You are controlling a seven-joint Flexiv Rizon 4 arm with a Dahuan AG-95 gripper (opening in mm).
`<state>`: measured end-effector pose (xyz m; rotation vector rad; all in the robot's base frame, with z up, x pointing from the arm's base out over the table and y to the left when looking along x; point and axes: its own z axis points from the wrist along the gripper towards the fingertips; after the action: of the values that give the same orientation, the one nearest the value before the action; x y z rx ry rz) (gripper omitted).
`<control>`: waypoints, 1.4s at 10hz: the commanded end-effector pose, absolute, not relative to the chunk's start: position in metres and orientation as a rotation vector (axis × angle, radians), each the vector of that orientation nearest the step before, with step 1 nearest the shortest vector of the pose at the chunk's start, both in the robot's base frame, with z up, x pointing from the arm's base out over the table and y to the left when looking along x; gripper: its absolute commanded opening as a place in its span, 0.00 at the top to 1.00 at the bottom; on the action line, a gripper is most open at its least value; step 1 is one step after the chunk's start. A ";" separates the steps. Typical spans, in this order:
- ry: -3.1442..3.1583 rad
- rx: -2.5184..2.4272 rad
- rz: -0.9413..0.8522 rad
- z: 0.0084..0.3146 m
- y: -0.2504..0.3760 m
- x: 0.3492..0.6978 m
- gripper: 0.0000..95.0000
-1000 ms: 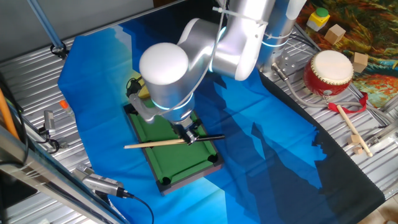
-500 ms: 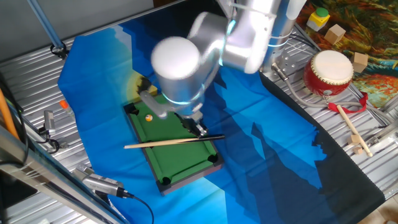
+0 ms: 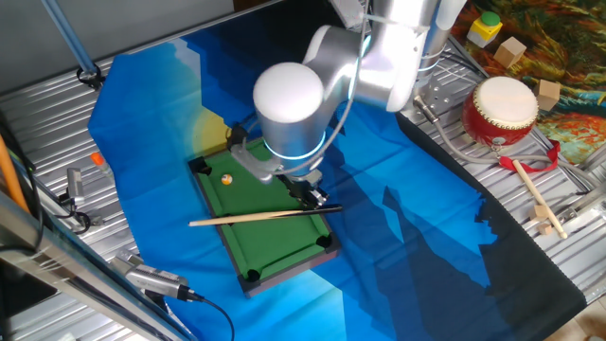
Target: Hit the pool ball
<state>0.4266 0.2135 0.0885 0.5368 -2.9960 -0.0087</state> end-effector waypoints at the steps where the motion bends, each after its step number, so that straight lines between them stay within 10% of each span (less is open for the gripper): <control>1: -2.978 0.559 -0.015 0.088 0.212 0.424 1.00; 14: -3.034 0.010 -0.044 0.081 0.256 0.489 1.00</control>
<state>0.4894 0.2572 0.0819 -0.0814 -3.0456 -0.0396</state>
